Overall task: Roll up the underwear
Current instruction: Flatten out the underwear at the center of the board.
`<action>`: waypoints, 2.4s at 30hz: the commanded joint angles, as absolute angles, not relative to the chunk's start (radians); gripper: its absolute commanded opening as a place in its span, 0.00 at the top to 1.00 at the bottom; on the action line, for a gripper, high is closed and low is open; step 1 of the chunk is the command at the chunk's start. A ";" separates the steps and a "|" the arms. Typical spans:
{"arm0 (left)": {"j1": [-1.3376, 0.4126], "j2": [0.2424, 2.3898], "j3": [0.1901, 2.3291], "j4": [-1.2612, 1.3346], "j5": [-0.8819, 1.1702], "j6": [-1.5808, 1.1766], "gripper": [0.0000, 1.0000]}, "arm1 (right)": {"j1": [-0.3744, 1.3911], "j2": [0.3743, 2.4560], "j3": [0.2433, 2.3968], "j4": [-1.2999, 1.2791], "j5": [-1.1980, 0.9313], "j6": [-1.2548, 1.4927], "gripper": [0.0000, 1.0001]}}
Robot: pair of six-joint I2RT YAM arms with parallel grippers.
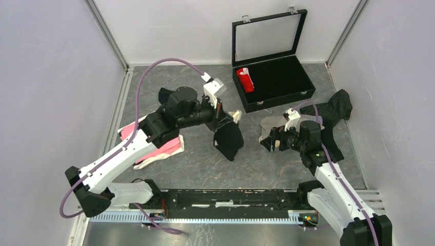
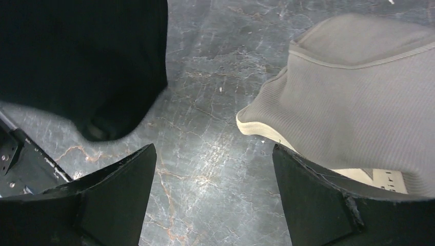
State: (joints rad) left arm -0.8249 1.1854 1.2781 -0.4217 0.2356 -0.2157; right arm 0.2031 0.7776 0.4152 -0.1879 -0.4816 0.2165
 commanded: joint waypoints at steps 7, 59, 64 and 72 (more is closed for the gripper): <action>-0.780 1.128 1.089 -0.545 -0.336 -0.416 0.98 | 0.206 0.748 0.424 -0.172 -0.357 0.229 0.10; -0.776 1.322 0.794 -0.320 -0.456 -0.443 0.98 | 0.655 1.322 0.398 0.199 -0.061 0.592 0.52; -0.776 1.324 0.792 -0.323 -0.462 -0.449 0.98 | 0.655 1.287 0.377 0.208 -0.009 0.573 0.70; -0.776 1.345 0.770 -0.261 -0.397 -0.453 0.98 | 0.656 1.147 0.358 0.173 0.027 0.492 0.96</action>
State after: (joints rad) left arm -0.7757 1.3266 0.7876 -0.3351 -0.4320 -0.4114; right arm 0.6510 1.2209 0.3546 0.1936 -0.0345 0.5499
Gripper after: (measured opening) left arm 0.032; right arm 0.057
